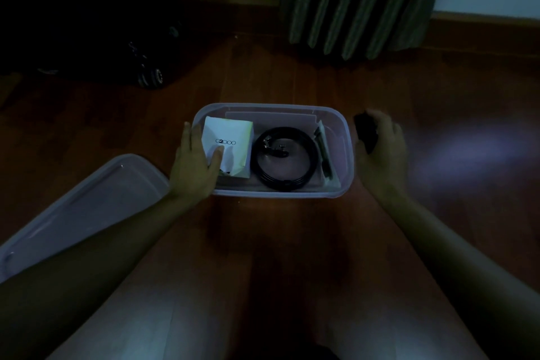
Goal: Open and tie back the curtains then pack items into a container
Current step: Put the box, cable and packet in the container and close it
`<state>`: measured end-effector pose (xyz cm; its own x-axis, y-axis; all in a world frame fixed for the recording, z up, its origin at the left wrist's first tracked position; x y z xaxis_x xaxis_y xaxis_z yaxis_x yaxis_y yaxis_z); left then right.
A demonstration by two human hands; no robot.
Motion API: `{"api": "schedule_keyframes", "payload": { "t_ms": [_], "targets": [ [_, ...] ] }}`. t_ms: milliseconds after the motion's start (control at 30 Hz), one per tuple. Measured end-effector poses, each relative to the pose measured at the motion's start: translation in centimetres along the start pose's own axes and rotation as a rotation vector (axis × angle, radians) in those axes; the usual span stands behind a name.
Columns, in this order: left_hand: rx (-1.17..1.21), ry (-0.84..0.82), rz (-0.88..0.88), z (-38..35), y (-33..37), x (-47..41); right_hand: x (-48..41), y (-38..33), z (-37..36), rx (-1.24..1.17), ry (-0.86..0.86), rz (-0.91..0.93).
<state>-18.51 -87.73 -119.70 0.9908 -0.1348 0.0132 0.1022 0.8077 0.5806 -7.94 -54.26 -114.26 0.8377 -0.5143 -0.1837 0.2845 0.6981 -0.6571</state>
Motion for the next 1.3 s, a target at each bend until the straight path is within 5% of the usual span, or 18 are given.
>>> {"api": "schedule_keyframes", "payload": {
  "t_ms": [200,400,767,1300],
  "targets": [
    [-0.021,-0.001,-0.023,-0.2,-0.3,-0.2,2.1,-4.9,-5.9,0.057,-0.311,0.305],
    [-0.016,0.003,-0.022,-0.3,-0.3,-0.2,3.3,-4.2,-11.0,0.149,-0.534,0.305],
    [-0.02,0.018,-0.039,-0.4,-0.5,-0.4,2.3,-2.6,-12.8,0.223,-0.567,0.149],
    [-0.004,-0.04,-0.038,-0.4,-0.4,-0.4,2.6,-3.3,-12.2,0.265,-0.599,0.169]
  ]
}}
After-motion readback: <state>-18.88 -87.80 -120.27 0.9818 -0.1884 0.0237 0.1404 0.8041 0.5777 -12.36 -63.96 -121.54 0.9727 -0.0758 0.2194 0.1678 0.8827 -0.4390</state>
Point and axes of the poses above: each hand's wrist, its own x-axis away from the middle knuckle, its own z-axis out of the back of the hand, y = z × x, the point moved 8 cm from there along -x, towards the middle knuckle, and after that the axes turned 1 degree about x, right-handed, at the moved point
